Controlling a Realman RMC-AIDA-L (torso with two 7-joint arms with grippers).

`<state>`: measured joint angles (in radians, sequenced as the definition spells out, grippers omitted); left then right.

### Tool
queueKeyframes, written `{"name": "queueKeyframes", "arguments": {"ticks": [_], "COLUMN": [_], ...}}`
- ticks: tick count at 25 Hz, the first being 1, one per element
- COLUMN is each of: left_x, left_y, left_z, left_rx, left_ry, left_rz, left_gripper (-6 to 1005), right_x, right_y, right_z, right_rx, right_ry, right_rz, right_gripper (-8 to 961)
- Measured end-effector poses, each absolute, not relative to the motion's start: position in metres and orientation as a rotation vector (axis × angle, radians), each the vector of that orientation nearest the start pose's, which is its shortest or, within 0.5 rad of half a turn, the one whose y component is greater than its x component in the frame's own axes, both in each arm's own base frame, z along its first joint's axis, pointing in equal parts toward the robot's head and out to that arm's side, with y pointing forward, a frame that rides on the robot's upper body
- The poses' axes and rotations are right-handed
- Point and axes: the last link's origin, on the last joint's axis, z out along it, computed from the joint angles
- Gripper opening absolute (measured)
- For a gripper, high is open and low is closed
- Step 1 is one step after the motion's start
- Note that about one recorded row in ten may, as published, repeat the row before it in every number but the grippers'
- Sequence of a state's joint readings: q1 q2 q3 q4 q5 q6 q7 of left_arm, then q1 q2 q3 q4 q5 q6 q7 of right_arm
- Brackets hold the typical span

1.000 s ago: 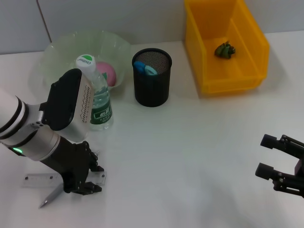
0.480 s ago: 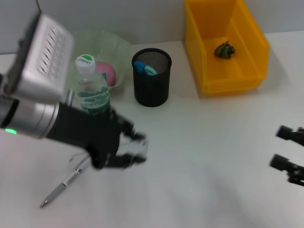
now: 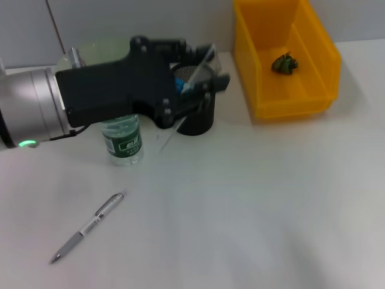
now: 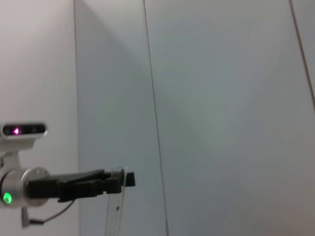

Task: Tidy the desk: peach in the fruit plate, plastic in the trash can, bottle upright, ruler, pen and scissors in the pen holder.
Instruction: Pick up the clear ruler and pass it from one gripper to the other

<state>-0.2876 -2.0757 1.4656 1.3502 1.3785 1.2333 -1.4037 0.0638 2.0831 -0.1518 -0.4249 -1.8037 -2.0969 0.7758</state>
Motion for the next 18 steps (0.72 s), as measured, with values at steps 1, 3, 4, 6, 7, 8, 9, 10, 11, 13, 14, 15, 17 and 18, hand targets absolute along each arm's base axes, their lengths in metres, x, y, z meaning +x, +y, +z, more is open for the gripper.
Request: {"name": "queueKeyframes", "arguments": {"ticks": [1,3,4,6,7,8,9,10,11,13,14,15,17,18], "left_x": [-0.116,-0.118,-0.118,-0.118,-0.118,-0.119,-0.119,-0.119,-0.119,-0.12,-0.121,-0.122,-0.123,-0.123], "left_y": [0.315,0.313,0.313,0.311,0.309,0.308,0.307,0.306,0.306,0.305,0.304,0.303,0.302,0.302], "left_z": [0.008,0.002,0.002,-0.005,-0.013,-0.017,-0.02,-0.024,-0.024,-0.03,-0.033,-0.037,-0.042,-0.042], "left_rx": [-2.592,-2.51,-2.51,-2.47,-2.426,-2.403,-2.384,-2.365,-2.365,-2.333,-2.316,-2.308,-2.292,-2.292], "left_ry": [0.097,0.048,0.048,0.034,0.029,0.026,0.021,0.016,0.016,0.007,0.007,0.005,-0.01,-0.01], "left_rz": [-0.971,-1.02,-1.02,-1.046,-1.085,-1.103,-1.118,-1.134,-1.134,-1.161,-1.173,-1.18,-1.192,-1.192], "left_gripper": [415,417,419,421,422,423,424,426,427,429,430,431,434,435], "right_x": [0.338,0.33,0.33,0.325,0.319,0.315,0.311,0.308,0.308,0.299,0.294,0.291,0.28,0.28], "right_y": [0.146,0.147,0.147,0.152,0.16,0.164,0.167,0.17,0.17,0.177,0.18,0.184,0.193,0.193], "right_z": [0.051,0.035,0.035,0.023,0.012,0.007,0.002,-0.002,-0.002,-0.012,-0.018,-0.022,-0.038,-0.038], "right_rx": [-1.957,-1.871,-1.871,-1.844,-1.831,-1.823,-1.812,-1.799,-1.799,-1.772,-1.762,-1.761,-1.763,-1.763], "right_ry": [0.332,0.286,0.286,0.263,0.254,0.249,0.244,0.234,0.234,0.208,0.195,0.19,0.179,0.179], "right_rz": [1.21,1.236,1.236,1.229,1.229,1.234,1.239,1.235,1.235,1.218,1.206,1.193,1.149,1.149], "right_gripper": [843,843,843,843,843,843,843,842,842,842,842,842,842,842]}}
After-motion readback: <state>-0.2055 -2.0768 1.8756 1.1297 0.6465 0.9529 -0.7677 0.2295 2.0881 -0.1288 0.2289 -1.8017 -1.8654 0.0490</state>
